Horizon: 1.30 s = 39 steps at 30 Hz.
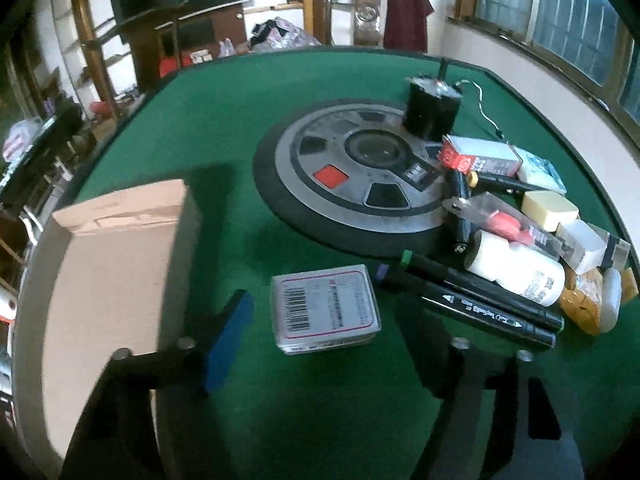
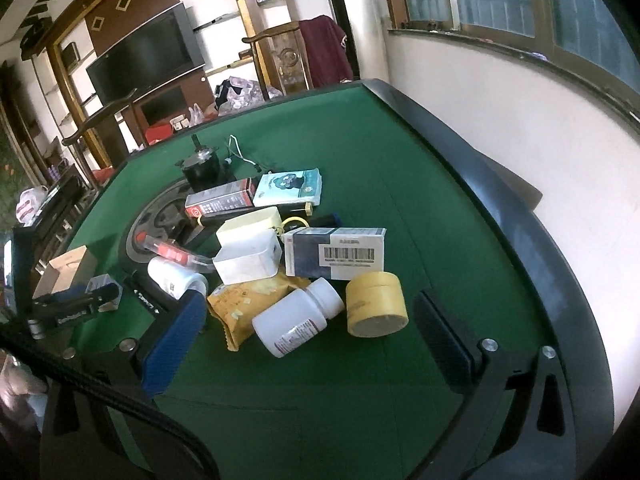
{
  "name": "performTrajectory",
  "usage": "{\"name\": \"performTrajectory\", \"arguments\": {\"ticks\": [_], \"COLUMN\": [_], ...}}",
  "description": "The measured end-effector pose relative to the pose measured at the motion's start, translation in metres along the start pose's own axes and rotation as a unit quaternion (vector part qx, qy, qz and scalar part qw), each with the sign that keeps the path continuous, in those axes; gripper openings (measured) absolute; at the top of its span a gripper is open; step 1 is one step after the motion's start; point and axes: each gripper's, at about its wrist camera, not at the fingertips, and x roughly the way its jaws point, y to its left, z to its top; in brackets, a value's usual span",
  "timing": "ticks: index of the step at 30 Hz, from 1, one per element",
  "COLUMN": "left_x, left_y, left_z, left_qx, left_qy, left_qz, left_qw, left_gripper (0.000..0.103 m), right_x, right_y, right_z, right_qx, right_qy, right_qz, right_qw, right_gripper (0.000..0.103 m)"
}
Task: Organize objects
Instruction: 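Grasp the white barcode box with the left tool while the right tool grasps the yellow tape roll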
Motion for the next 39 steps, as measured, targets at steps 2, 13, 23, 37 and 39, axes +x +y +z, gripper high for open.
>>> {"name": "performTrajectory", "arguments": {"ticks": [2,13,23,37,39], "left_x": [0.011,-0.042,-0.089,-0.101,-0.104], "left_y": [0.000,0.020,0.025,0.034,0.040], "left_z": [-0.001,-0.015,-0.040,-0.059,-0.060], "left_qx": [-0.005,-0.071,-0.074,-0.075,-0.084], "left_qy": [0.022,-0.032,-0.061,-0.066,-0.064], "left_qz": [-0.012,-0.099,-0.149,-0.141,-0.148], "left_qw": [0.9997,0.9921,0.9841,0.9850,0.9834], "left_gripper": [0.051,0.040,0.040,0.040,0.040], "right_x": [0.002,0.001,0.022,0.057,0.045], "right_y": [0.002,-0.014,-0.048,-0.043,-0.046], "right_z": [0.001,0.023,0.018,0.004,0.003], "right_qx": [-0.001,0.023,0.022,0.000,0.005], "right_qy": [0.004,0.008,0.056,0.102,0.097], "right_qz": [0.001,0.026,-0.043,-0.073,-0.067], "right_qw": [1.000,0.999,0.997,0.992,0.993], "right_gripper": [0.103,0.103,0.093,0.037,0.037]}}
